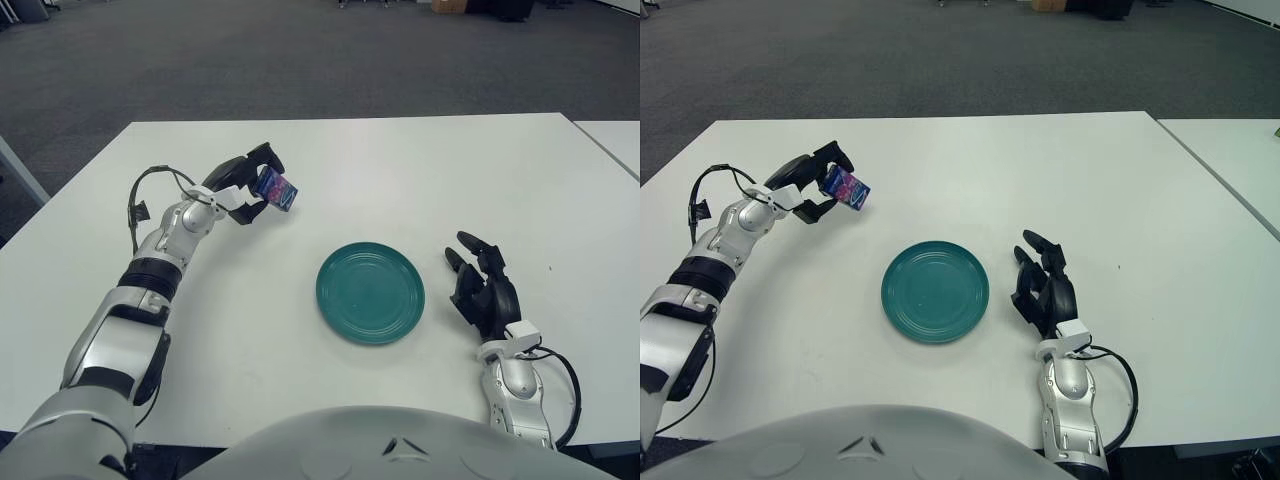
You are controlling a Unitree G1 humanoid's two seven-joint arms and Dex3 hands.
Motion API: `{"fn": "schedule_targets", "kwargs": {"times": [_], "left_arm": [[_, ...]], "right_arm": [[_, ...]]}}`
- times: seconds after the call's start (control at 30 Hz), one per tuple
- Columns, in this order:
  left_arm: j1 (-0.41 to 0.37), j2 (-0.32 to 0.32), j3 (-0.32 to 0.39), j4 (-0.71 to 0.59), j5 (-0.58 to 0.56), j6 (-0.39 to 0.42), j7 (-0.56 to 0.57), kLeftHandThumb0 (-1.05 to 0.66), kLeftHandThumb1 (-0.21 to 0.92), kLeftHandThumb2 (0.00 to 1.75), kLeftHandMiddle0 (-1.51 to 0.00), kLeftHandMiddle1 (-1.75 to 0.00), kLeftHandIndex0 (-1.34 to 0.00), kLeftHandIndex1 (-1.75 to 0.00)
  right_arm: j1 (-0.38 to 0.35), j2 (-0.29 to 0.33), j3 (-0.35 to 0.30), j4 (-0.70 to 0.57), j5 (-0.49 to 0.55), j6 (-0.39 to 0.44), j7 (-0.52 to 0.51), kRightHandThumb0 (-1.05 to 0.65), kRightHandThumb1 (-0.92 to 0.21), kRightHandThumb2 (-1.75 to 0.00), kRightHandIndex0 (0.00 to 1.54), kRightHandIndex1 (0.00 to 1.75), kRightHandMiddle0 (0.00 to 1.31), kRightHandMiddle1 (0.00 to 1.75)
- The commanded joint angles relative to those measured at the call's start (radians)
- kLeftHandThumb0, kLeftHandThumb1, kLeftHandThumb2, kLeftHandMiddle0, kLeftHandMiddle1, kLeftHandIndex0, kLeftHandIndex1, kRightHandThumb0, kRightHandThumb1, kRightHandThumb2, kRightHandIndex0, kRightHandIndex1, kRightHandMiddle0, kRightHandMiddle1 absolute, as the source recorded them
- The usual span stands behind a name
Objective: Put the gum into the plate.
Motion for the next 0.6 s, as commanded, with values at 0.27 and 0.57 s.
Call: {"fn": "schedule_targets", "kwargs": {"times": [0.27,0.57], "left_arm": [[0.055,-0.013,0.02,-0.165,-0.021,0.047,-0.053,0.0,0.11,1.56,-0.75,-1.75,-0.54,-1.75],[0.117,-0.051,0.006,-0.319,-0.021,0.071,-0.073,0.0,0.08,1.59,-0.77,-1.75,-0.57,-1.75]], "right_arm": [[0.066,0.002,-0.013,0.136,-0.002,0.085,-0.009,-0.78,-0.92,-0.92,0.49,0.03,0.0,0.82],[0.061,0.007,-0.006,0.142,-0.016,0.079,-0.021,-0.79,-0.92,-0.92,0.48,0.02,0.0,0.84]]}}
